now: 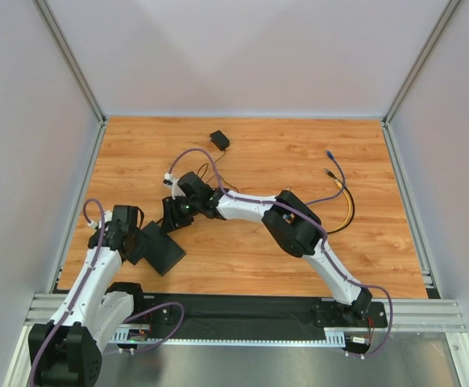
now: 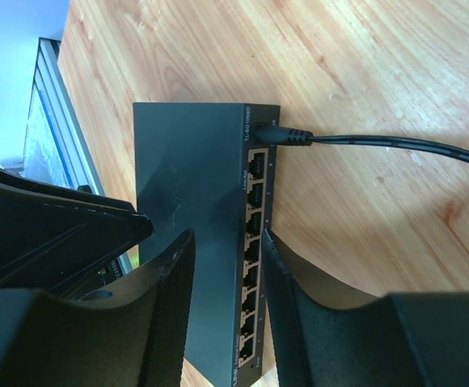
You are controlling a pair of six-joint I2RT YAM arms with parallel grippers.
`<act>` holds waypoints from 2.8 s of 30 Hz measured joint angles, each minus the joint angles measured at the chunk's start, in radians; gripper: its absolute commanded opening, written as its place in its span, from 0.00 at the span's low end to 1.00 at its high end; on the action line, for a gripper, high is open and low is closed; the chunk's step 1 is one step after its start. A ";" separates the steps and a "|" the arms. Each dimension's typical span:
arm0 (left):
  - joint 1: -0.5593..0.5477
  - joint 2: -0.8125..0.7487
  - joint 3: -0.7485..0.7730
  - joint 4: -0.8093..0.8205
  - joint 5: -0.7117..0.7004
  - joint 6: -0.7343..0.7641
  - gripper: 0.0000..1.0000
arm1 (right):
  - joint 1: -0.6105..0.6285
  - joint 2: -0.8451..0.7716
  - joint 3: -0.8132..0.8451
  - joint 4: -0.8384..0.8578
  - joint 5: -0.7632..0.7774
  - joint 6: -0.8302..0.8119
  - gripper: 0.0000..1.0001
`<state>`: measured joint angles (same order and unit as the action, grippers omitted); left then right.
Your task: Pull the plug from the switch port
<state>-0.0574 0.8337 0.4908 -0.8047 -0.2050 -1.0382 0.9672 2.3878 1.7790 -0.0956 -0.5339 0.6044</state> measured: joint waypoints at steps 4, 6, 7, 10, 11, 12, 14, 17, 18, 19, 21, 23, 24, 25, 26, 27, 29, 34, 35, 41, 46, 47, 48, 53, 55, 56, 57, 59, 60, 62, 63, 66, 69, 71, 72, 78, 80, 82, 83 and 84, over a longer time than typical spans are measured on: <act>0.000 0.021 0.001 0.007 0.003 0.008 0.51 | 0.000 0.003 -0.008 0.000 -0.005 0.002 0.37; 0.000 0.027 0.002 0.010 0.003 0.013 0.51 | 0.000 0.003 -0.017 -0.001 -0.008 0.003 0.36; 0.000 0.029 0.004 0.010 0.003 0.016 0.51 | 0.000 0.003 -0.021 0.000 -0.008 0.002 0.36; 0.000 0.050 0.015 0.010 0.002 0.027 0.51 | 0.000 0.003 -0.032 0.000 -0.016 0.005 0.36; 0.000 0.058 0.020 0.010 0.002 0.031 0.51 | 0.000 0.003 -0.032 0.000 -0.017 0.005 0.36; 0.000 0.072 0.028 0.010 0.002 0.035 0.51 | 0.000 0.003 -0.032 0.001 -0.018 0.005 0.35; 0.000 0.103 0.049 0.015 0.002 0.048 0.51 | 0.000 0.003 -0.033 0.001 -0.019 0.005 0.34; 0.000 0.158 0.082 0.042 0.014 0.064 0.51 | 0.000 0.003 -0.039 0.006 -0.024 0.007 0.32; 0.000 0.184 0.093 0.052 0.019 0.071 0.50 | -0.002 0.003 -0.040 0.009 -0.027 0.009 0.31; 0.000 0.208 0.102 0.060 0.022 0.077 0.49 | -0.002 0.003 -0.042 0.011 -0.028 0.009 0.31; 0.000 0.253 0.117 0.076 0.033 0.089 0.48 | -0.003 -0.002 -0.055 0.027 -0.030 0.011 0.31; 0.000 0.279 0.132 0.082 0.040 0.099 0.47 | -0.003 -0.008 -0.069 0.039 -0.033 0.013 0.31; 0.000 0.285 0.137 0.086 0.042 0.103 0.47 | -0.003 -0.011 -0.076 0.043 -0.034 0.014 0.31; 0.000 0.286 0.140 0.090 0.043 0.106 0.47 | -0.003 -0.015 -0.081 0.044 -0.035 0.015 0.31; 0.000 0.285 0.141 0.092 0.043 0.110 0.47 | -0.003 -0.016 -0.084 0.045 -0.035 0.016 0.31; 0.000 0.281 0.141 0.091 0.042 0.112 0.47 | -0.003 -0.018 -0.088 0.048 -0.035 0.016 0.31; 0.000 0.268 0.143 0.076 0.034 0.114 0.48 | -0.003 -0.022 -0.096 0.049 -0.037 0.016 0.31; 0.000 0.130 0.138 -0.014 -0.023 0.097 0.54 | -0.003 -0.024 -0.097 0.046 -0.036 0.015 0.31; 0.000 0.083 0.129 -0.025 -0.030 0.090 0.55 | -0.003 -0.024 -0.097 0.046 -0.036 0.015 0.31; 0.002 -0.038 0.039 -0.038 -0.028 0.022 0.55 | -0.003 -0.024 -0.097 0.045 -0.036 0.016 0.31; 0.002 0.083 0.020 -0.007 0.003 -0.001 0.54 | -0.003 -0.024 -0.097 0.045 -0.037 0.016 0.30; 0.002 0.110 0.020 0.004 0.009 -0.008 0.54 | -0.003 -0.024 -0.097 0.045 -0.037 0.016 0.30; 0.004 0.124 0.023 0.026 0.014 -0.011 0.53 | -0.003 -0.024 -0.097 0.045 -0.038 0.016 0.30; 0.013 0.156 0.034 0.030 0.023 -0.001 0.49 | -0.003 -0.026 -0.104 0.050 -0.041 0.017 0.30; 0.015 0.177 0.047 0.025 0.025 0.018 0.48 | -0.005 -0.032 -0.118 0.056 -0.049 0.020 0.29; 0.016 0.193 0.058 0.021 0.026 0.030 0.49 | -0.005 -0.034 -0.124 0.060 -0.052 0.026 0.30; 0.018 0.211 0.071 0.015 0.027 0.044 0.49 | -0.005 -0.037 -0.133 0.068 -0.056 0.031 0.30; 0.025 0.248 0.094 0.006 0.033 0.074 0.49 | -0.006 -0.043 -0.151 0.086 -0.063 0.041 0.30; 0.029 0.260 0.103 0.002 0.038 0.084 0.49 | -0.006 -0.046 -0.158 0.092 -0.064 0.045 0.30; 0.042 0.281 0.116 -0.003 0.052 0.110 0.49 | -0.006 -0.056 -0.176 0.096 -0.064 0.051 0.30; 0.047 0.286 0.119 -0.004 0.058 0.124 0.49 | -0.006 -0.063 -0.189 0.101 -0.065 0.055 0.30; 0.051 0.295 0.122 -0.001 0.067 0.154 0.48 | -0.006 -0.084 -0.230 0.119 -0.076 0.068 0.30; 0.052 0.313 0.134 -0.002 0.073 0.183 0.48 | -0.006 -0.087 -0.248 0.146 -0.082 0.079 0.30; 0.052 0.330 0.145 -0.006 0.076 0.202 0.48 | -0.006 -0.092 -0.265 0.166 -0.084 0.084 0.30; 0.053 0.340 0.151 -0.009 0.077 0.211 0.48 | -0.006 -0.093 -0.269 0.168 -0.086 0.084 0.30; 0.054 0.404 0.195 -0.028 0.090 0.250 0.48 | -0.003 -0.103 -0.269 0.146 -0.072 0.063 0.31; 0.054 0.422 0.206 -0.013 0.094 0.260 0.47 | -0.001 -0.113 -0.269 0.125 -0.057 0.047 0.32; 0.054 0.435 0.212 0.003 0.100 0.264 0.47 | 0.002 -0.122 -0.269 0.100 -0.040 0.029 0.33; 0.054 0.438 0.213 0.016 0.104 0.266 0.47 | 0.002 -0.126 -0.269 0.087 -0.034 0.022 0.33; 0.054 0.442 0.214 0.025 0.107 0.267 0.47 | 0.003 -0.128 -0.269 0.081 -0.031 0.017 0.33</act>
<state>-0.0032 1.2755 0.7048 -0.7799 -0.0978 -0.7708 0.9699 2.2601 1.5101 -0.0147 -0.5648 0.6216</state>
